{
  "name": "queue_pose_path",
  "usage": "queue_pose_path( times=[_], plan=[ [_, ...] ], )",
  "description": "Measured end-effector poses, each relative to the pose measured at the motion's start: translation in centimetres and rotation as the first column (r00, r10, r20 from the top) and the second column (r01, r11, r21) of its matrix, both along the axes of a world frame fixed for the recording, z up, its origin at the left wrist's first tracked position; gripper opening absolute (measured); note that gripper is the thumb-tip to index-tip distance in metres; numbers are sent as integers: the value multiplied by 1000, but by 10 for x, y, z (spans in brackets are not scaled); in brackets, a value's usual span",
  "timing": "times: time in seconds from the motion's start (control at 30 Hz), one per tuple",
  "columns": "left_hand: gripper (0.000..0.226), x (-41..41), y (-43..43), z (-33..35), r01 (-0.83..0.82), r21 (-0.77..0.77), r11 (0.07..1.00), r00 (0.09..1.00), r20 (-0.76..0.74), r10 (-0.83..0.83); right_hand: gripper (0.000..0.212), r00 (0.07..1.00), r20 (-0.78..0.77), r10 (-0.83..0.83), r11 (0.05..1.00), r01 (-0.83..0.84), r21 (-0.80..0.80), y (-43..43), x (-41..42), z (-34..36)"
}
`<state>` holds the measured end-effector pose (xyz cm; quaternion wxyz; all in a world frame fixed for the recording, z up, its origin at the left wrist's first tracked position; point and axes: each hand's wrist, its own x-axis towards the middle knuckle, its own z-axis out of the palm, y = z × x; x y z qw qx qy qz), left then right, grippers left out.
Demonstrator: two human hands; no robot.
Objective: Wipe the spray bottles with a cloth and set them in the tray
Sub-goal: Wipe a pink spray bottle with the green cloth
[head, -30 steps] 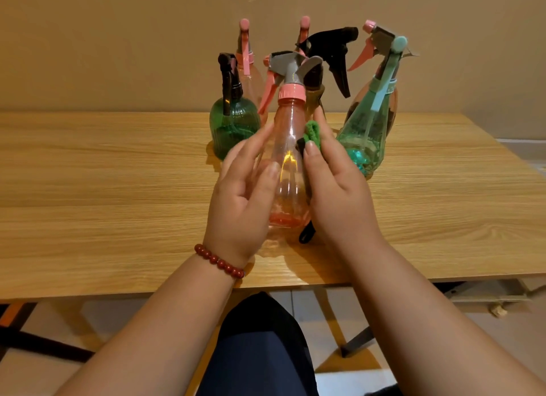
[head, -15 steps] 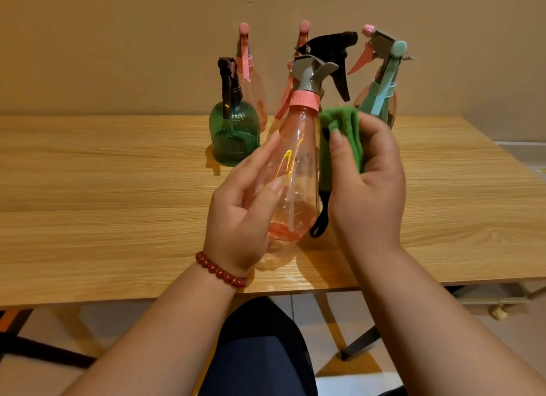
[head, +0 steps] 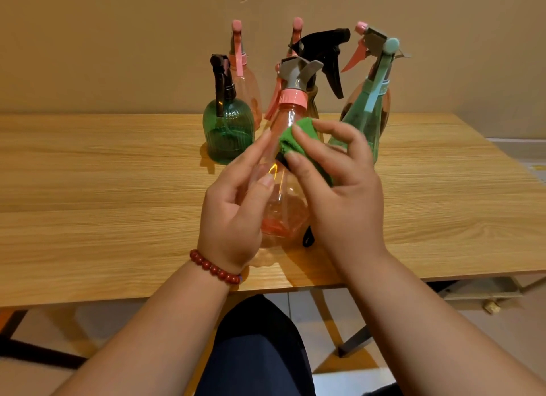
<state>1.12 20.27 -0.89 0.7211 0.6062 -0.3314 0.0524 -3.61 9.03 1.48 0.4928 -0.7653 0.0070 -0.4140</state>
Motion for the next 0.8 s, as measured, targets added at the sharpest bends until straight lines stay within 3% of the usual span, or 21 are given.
queue_pose_path(
  times=[0.1, 0.3, 0.67, 0.8],
  plan=[
    [51, 0, -1, 0, 10, 9, 1000, 1000, 10, -11, 30, 1000, -6, 11, 997, -11, 71, -7, 7, 8],
    [46, 4, 2, -1, -2, -15, 1000, 1000, -26, 1, 36, 999, -16, 31, 998, -32, -62, 7, -6, -16],
    [46, 5, 2, -2, -65, -5, 998, 994, -86, 64, 46, 991, -72, 109, 994, -108, 20, 16, -17, -25],
    [48, 5, 0, -2, -40, -28, 999, 995, -90, 37, 40, 989, -83, 124, 992, -120, 50, 7, -9, -14]
  ],
)
